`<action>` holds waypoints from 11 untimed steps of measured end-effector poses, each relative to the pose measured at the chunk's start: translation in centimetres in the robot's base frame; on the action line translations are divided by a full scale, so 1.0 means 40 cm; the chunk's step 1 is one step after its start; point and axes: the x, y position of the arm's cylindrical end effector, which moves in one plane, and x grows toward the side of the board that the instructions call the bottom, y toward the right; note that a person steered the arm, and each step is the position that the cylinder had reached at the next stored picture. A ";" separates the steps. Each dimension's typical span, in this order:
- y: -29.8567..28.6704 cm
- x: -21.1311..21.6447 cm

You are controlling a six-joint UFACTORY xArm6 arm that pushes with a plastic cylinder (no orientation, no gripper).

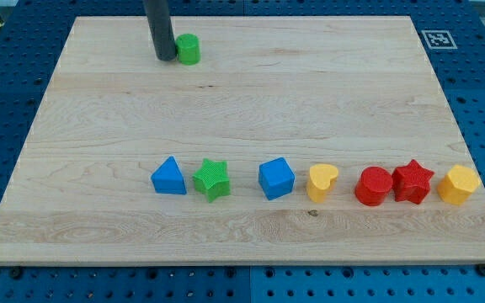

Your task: Slide the green circle to the top center

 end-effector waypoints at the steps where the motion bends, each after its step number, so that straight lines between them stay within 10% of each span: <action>1: 0.000 -0.061; 7: 0.279 0.152; 11: 0.358 0.086</action>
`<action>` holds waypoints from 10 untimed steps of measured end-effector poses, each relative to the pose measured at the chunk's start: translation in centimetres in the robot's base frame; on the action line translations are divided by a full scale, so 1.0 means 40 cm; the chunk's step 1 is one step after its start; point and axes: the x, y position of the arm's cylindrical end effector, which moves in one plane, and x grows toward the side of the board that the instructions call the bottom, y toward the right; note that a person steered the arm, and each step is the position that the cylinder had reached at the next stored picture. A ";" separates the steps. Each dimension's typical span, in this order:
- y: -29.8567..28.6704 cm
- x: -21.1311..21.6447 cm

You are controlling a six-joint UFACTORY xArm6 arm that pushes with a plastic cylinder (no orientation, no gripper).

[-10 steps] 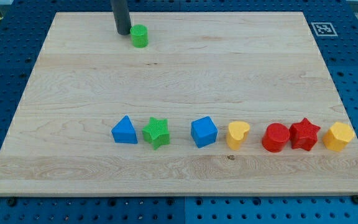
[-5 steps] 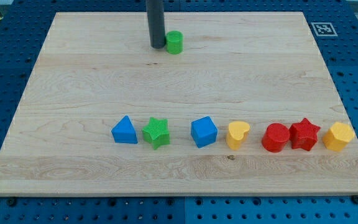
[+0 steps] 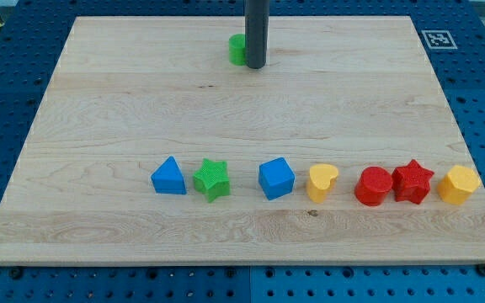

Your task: Slide the green circle to the top center

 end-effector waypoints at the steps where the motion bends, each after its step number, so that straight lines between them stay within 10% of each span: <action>1: -0.002 0.000; 10: -0.208 -0.102</action>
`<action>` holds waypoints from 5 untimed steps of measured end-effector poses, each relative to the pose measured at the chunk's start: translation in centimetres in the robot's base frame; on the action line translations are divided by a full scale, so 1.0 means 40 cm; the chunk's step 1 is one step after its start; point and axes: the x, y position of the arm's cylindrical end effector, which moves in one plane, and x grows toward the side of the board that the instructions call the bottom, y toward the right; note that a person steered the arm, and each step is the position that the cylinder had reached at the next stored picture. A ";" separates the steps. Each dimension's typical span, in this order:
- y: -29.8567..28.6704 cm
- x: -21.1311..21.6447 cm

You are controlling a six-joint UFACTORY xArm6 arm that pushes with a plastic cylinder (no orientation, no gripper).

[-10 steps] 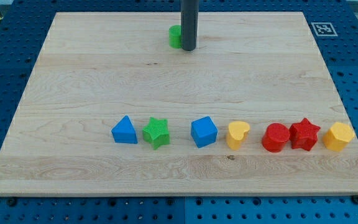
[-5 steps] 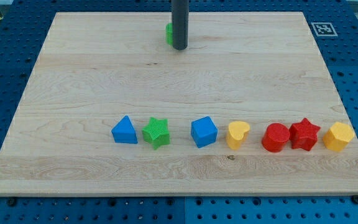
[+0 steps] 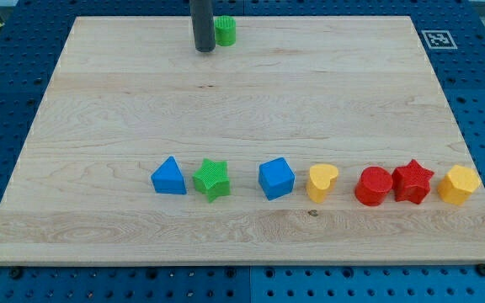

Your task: Slide the green circle to the top center

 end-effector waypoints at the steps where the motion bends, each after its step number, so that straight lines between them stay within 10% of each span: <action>1: 0.000 0.000; 5: 0.055 -0.007</action>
